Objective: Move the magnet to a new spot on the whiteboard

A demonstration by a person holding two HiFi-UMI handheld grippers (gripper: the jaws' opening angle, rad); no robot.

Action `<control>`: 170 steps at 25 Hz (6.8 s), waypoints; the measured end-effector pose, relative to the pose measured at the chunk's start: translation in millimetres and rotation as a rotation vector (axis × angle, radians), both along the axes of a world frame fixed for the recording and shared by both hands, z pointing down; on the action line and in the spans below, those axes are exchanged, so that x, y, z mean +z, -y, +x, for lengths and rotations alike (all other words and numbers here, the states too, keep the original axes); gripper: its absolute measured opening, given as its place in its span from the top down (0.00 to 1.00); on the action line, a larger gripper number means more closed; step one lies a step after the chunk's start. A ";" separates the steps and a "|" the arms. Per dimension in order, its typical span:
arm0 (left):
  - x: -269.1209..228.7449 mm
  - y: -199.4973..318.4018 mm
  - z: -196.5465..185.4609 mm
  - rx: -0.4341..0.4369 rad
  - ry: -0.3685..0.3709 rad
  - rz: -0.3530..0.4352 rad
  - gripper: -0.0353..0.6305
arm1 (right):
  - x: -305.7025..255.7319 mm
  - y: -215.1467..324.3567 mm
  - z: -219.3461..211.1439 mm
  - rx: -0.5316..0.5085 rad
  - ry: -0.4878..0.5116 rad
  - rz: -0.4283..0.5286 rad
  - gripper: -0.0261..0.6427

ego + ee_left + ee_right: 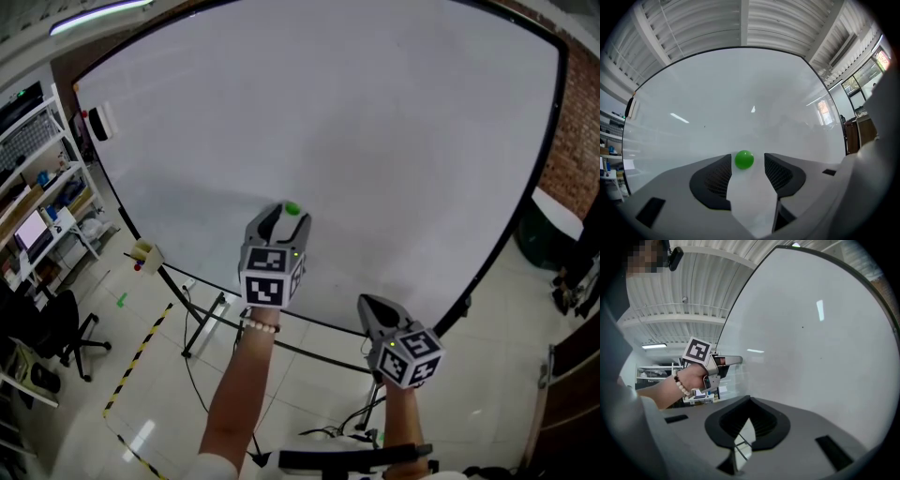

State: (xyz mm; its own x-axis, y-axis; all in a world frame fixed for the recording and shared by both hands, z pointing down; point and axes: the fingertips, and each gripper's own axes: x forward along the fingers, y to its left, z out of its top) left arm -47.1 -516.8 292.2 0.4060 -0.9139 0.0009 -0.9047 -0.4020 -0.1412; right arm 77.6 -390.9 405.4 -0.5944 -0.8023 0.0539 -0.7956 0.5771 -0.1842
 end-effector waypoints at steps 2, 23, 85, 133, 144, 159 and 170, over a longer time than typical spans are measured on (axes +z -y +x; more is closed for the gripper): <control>1.1 2.5 0.7 0.002 0.001 -0.005 0.64 | 1.1 1.6 0.4 0.000 0.001 -0.001 0.95; -0.4 6.3 -1.9 0.009 0.005 -0.010 0.77 | 3.6 7.3 7.1 0.013 0.005 -0.012 0.95; 143.1 -211.1 -138.5 -0.048 -0.198 -0.293 0.77 | 13.8 -70.9 -112.1 -0.118 -0.061 -0.043 0.95; -6.5 -10.3 -4.1 0.044 0.031 -0.049 0.77 | -9.1 1.7 -7.4 -0.026 -0.023 0.036 0.95; -1.4 4.9 -4.0 0.036 0.038 -0.076 0.77 | -5.9 5.2 -1.2 -0.023 -0.017 0.028 0.95; -1.7 3.6 -3.3 0.029 0.021 -0.060 0.75 | -7.2 9.7 -5.3 -0.039 -0.018 0.020 0.95; 10.3 -73.9 -73.5 -0.023 -0.097 -0.061 0.75 | -12.7 -3.1 -53.5 -0.105 -0.021 0.014 0.95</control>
